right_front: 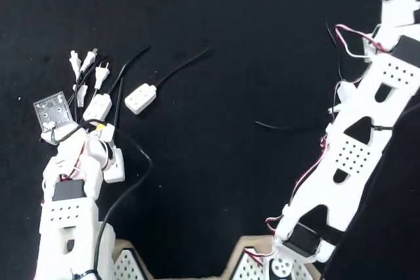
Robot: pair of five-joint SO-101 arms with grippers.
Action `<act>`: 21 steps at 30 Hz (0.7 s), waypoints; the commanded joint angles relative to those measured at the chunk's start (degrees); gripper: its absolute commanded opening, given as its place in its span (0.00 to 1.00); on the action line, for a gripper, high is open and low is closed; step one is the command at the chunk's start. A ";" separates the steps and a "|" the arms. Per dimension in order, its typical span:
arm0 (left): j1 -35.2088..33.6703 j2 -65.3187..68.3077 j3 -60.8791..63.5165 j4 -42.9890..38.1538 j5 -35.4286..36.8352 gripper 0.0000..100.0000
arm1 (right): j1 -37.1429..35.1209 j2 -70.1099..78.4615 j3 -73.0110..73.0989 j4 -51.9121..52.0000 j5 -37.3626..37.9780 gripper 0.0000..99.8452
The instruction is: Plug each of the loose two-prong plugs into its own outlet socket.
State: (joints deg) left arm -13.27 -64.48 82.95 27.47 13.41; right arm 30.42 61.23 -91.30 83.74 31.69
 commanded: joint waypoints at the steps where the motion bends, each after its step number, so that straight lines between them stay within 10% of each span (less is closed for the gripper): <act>1: -0.40 -0.79 -1.27 -0.88 0.44 0.10 | -1.49 -9.01 -2.95 3.25 -2.02 0.18; 13: -0.40 -0.79 -1.27 -0.88 0.44 0.10 | -11.78 -24.92 3.12 17.58 -15.82 0.18; 21: -0.40 -0.79 -1.27 -0.88 0.44 0.11 | -18.64 -54.11 41.63 17.32 -21.36 0.18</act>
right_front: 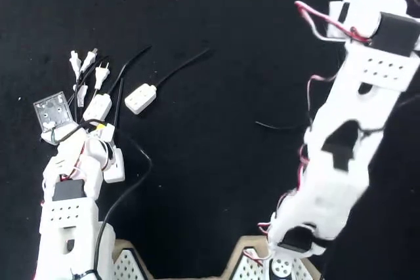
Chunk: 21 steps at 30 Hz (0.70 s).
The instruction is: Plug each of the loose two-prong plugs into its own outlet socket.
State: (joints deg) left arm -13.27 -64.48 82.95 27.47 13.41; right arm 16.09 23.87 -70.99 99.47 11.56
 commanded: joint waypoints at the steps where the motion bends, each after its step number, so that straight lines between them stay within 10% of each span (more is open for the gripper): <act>1: -0.40 -0.79 -1.27 -0.88 0.44 0.11 | -5.01 -19.21 28.09 1.41 -0.97 0.18; 9: -0.40 -0.70 -1.27 -0.88 0.26 0.11 | -16.79 -30.46 68.09 -3.08 -2.02 0.18; 21: -0.40 0.00 -7.87 8.53 -3.25 0.23 | -31.12 -42.33 109.76 -41.23 -8.18 0.19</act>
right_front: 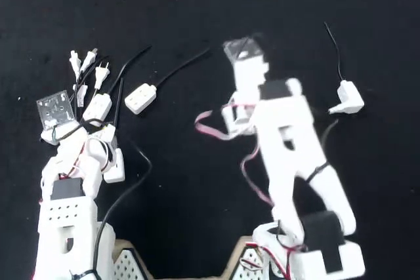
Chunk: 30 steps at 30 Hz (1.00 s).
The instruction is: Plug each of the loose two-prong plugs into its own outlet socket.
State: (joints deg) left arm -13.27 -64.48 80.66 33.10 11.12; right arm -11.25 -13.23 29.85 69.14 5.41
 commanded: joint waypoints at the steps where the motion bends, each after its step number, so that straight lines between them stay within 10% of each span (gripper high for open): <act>1: -0.40 0.00 -6.11 3.52 -1.05 0.23 | -4.31 -5.76 11.21 -13.45 -3.16 0.18; 16: -0.57 40.62 -40.66 30.07 -16.44 0.23 | -4.84 -7.08 20.62 -22.33 -4.75 0.18; 30: 4.26 56.26 -42.95 30.95 -18.11 0.23 | -4.92 -7.16 22.90 -26.81 -4.75 0.18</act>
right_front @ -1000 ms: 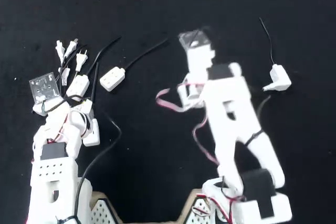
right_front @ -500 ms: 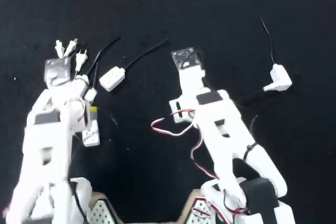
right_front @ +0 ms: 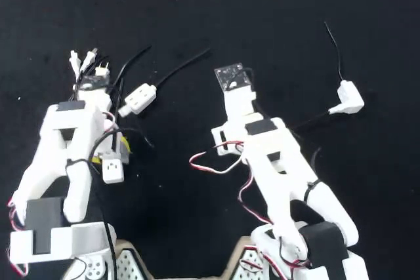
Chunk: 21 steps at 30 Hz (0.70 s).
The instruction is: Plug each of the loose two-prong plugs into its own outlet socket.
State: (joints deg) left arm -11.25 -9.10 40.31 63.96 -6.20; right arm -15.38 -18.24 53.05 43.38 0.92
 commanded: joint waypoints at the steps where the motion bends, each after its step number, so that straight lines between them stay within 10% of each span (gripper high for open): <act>1: 2.33 1.58 -2.59 0.09 -0.79 0.23 | -0.79 -2.15 -0.31 -1.05 -0.26 0.18; 10: 0.40 2.11 -4.26 1.58 -0.79 0.02 | -0.79 -2.15 -0.31 -0.88 -0.26 0.18; 21: -5.58 -14.86 -25.98 16.79 -0.70 0.03 | -0.62 -2.15 -0.31 -0.97 -0.26 0.18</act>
State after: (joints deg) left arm -15.12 -17.01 23.34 77.05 -6.20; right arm -15.38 -18.24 53.05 43.38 0.92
